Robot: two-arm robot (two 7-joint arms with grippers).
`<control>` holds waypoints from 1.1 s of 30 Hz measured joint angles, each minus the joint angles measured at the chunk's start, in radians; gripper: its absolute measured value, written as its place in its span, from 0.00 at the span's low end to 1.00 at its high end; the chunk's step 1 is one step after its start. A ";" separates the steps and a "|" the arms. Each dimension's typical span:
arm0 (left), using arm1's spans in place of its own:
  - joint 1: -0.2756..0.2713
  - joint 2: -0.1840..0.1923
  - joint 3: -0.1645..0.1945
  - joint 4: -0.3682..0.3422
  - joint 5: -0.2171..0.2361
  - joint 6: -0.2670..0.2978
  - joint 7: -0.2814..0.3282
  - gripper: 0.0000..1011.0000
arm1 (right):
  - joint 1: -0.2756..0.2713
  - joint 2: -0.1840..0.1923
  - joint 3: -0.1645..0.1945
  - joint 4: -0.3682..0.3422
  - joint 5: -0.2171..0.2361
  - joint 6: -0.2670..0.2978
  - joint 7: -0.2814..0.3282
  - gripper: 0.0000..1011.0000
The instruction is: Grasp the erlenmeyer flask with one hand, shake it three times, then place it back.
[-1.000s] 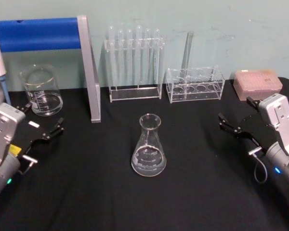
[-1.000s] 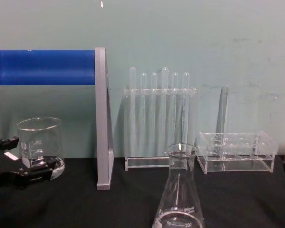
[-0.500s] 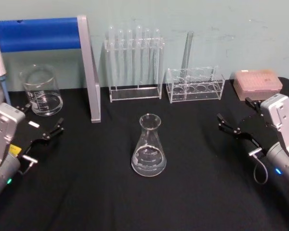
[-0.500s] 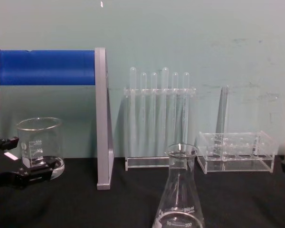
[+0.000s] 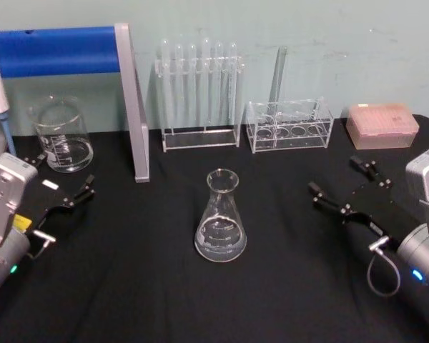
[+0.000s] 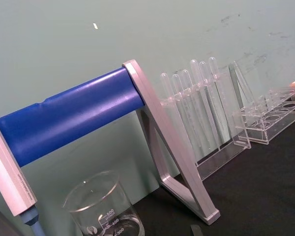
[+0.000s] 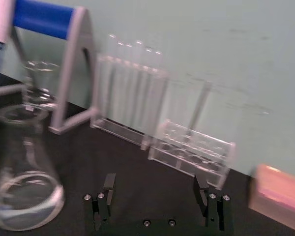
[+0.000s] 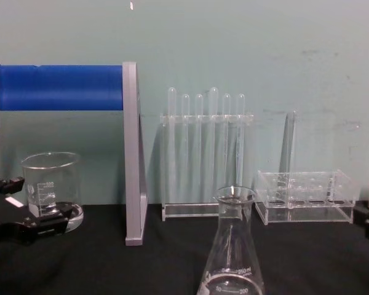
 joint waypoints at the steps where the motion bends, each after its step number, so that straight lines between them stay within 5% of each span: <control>1: 0.000 0.000 0.000 0.000 0.000 0.000 0.000 0.99 | -0.007 0.000 0.001 -0.008 0.006 -0.001 0.007 0.99; 12: 0.000 0.000 0.000 0.000 0.000 0.000 0.000 0.99 | -0.035 -0.046 -0.028 -0.059 0.057 0.008 0.120 0.99; 33: 0.000 0.000 0.000 0.000 0.000 0.000 0.000 0.99 | 0.028 -0.147 -0.069 0.008 0.048 0.053 0.237 0.99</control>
